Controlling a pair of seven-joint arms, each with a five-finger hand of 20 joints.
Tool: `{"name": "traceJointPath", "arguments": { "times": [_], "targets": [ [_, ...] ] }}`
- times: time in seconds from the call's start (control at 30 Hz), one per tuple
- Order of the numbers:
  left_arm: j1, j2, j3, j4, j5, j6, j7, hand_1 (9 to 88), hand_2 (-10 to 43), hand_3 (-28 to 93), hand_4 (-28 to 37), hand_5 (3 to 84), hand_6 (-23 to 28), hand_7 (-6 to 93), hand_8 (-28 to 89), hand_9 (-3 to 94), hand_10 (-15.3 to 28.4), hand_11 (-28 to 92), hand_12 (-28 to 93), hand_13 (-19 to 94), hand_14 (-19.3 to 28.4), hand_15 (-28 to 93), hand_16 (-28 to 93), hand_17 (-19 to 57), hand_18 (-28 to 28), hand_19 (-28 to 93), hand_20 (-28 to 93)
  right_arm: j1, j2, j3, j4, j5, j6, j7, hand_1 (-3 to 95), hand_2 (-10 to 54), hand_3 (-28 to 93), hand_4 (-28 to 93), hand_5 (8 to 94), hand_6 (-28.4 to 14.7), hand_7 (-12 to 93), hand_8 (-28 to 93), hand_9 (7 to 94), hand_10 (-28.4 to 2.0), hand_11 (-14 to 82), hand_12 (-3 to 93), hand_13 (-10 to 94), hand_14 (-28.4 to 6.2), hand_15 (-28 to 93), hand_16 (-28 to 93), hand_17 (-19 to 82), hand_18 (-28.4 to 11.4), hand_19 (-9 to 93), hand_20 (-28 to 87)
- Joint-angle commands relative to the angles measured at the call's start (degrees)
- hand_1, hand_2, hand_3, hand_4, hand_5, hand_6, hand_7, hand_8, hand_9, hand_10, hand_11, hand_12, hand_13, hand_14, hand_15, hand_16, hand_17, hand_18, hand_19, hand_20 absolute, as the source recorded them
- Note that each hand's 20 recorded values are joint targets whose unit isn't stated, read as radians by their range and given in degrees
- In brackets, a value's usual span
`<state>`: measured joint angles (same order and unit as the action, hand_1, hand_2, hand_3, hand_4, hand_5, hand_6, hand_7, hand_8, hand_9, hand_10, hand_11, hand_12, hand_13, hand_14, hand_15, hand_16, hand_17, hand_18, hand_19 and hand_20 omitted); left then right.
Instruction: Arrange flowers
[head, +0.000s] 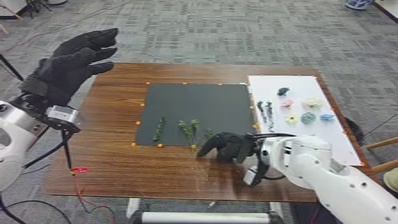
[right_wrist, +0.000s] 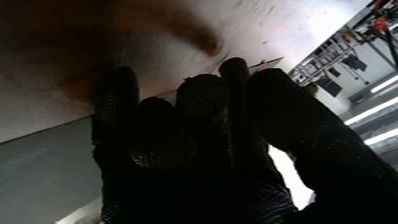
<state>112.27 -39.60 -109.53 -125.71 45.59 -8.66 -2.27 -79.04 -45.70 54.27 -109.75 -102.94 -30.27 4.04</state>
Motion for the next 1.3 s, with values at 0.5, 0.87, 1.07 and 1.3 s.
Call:
{"name": "traceJointPath", "arguments": {
  "times": [0.5,0.87,1.07,1.3],
  "targets": [
    [0.11,-0.37,0.26,-0.2,-0.31,0.01,-0.35,25.0,-9.2,63,-28.3,19.1,1.3,19.8,-9,11.5,7.7,20,19,3,10.6,37,-6,-12.3,19.0,33,11,2.32,-2.01,-3.43,0.5,-3.78,5.65,3.45,19.1,15.0,93,-4,38.9,-0.5,14,-12,72.5,-13.9,64.2,48.1,71,-14.1,87,40,29,-21.8,76,43],
    [0.24,-0.42,0.21,-0.25,-0.3,0.14,-0.3,25.1,-9.2,63,-28.3,19.2,1.4,19.8,-9,11.5,7.7,20,19,3,10.6,37,-6,-12.4,19.0,33,11,4.83,-2.02,-5.42,1.8,-4.87,6.56,5.07,16.5,17.0,93,-4,38.7,-1.4,14,-11,73.7,-14.2,67.5,41.4,72,-14.1,87,39,29,-21.8,77,43],
    [-0.05,-0.39,0.52,-0.13,-0.4,0.15,-0.39,25.1,-9.2,63,-28.3,19.1,1.3,19.7,-9,11.5,7.7,20,19,3,10.6,37,-6,-12.3,19.0,33,11,9.15,-2.97,-9.42,5.08,-6.17,7.73,6.49,16.5,16.9,93,-4,39.0,-1.6,13,-11,73.8,-14.0,67.9,40.2,72,-14.0,87,39,29,-22.0,77,43],
    [-0.66,-0.37,1.11,0.06,-0.42,0.02,-0.5,25.0,-9.2,63,-28.3,19.1,1.4,19.7,-9,11.5,7.7,20,19,3,10.6,37,-6,-12.4,19.1,33,11,12.77,-3.82,-11.66,7.73,-8.07,8.18,7.52,16.2,17.0,93,-4,38.9,-1.9,13,-11,74.0,-14.0,68.2,39.7,72,-14.0,87,39,29,-21.9,77,43]
  ]
}}
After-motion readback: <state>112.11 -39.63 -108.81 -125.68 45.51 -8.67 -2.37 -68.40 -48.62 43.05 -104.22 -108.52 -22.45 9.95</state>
